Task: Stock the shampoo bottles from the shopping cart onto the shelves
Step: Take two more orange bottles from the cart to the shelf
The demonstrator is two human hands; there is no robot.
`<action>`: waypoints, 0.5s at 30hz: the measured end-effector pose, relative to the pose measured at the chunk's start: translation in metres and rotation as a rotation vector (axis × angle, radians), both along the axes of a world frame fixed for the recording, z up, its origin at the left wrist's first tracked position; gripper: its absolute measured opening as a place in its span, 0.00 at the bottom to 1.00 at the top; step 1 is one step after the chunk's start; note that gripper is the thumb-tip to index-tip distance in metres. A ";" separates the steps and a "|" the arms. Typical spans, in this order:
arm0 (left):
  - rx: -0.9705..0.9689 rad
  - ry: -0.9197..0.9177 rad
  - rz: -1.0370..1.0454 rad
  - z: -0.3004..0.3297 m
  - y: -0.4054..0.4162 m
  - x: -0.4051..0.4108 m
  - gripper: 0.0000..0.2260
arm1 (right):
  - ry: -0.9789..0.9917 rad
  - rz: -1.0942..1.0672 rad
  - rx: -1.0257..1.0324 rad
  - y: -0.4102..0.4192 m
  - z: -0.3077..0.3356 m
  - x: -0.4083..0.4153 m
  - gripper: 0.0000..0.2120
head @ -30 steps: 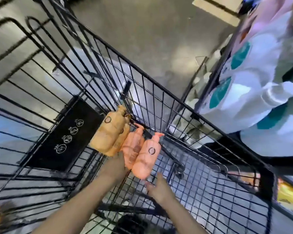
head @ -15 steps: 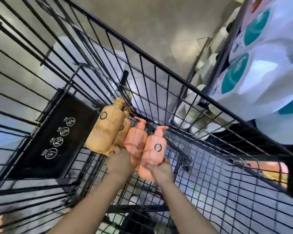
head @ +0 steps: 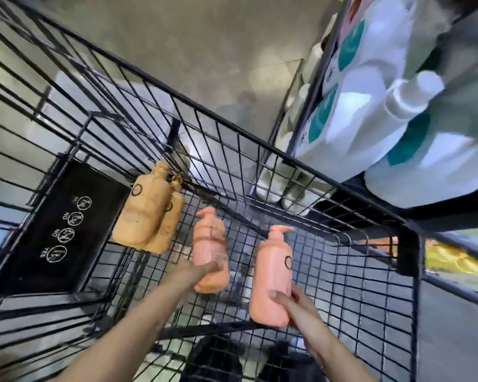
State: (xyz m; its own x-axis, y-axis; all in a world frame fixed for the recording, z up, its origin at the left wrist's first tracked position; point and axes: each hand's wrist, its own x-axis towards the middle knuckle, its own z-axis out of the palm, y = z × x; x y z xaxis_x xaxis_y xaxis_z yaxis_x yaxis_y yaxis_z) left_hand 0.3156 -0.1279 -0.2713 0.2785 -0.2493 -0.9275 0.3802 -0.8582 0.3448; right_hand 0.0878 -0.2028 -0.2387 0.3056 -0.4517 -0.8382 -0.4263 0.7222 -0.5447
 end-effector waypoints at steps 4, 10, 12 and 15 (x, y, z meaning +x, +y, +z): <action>-0.114 0.071 -0.077 0.053 0.010 -0.029 0.47 | -0.032 -0.069 -0.016 0.008 0.042 -0.027 0.45; -0.271 0.122 -0.297 0.157 0.007 -0.079 0.46 | -0.089 -0.248 -0.036 0.025 0.126 -0.088 0.47; -0.303 0.123 -0.361 0.185 0.007 -0.101 0.42 | -0.132 -0.328 -0.079 0.031 0.158 -0.112 0.48; -0.376 0.112 -0.479 0.220 0.005 -0.137 0.33 | -0.207 -0.415 -0.136 0.038 0.204 -0.152 0.46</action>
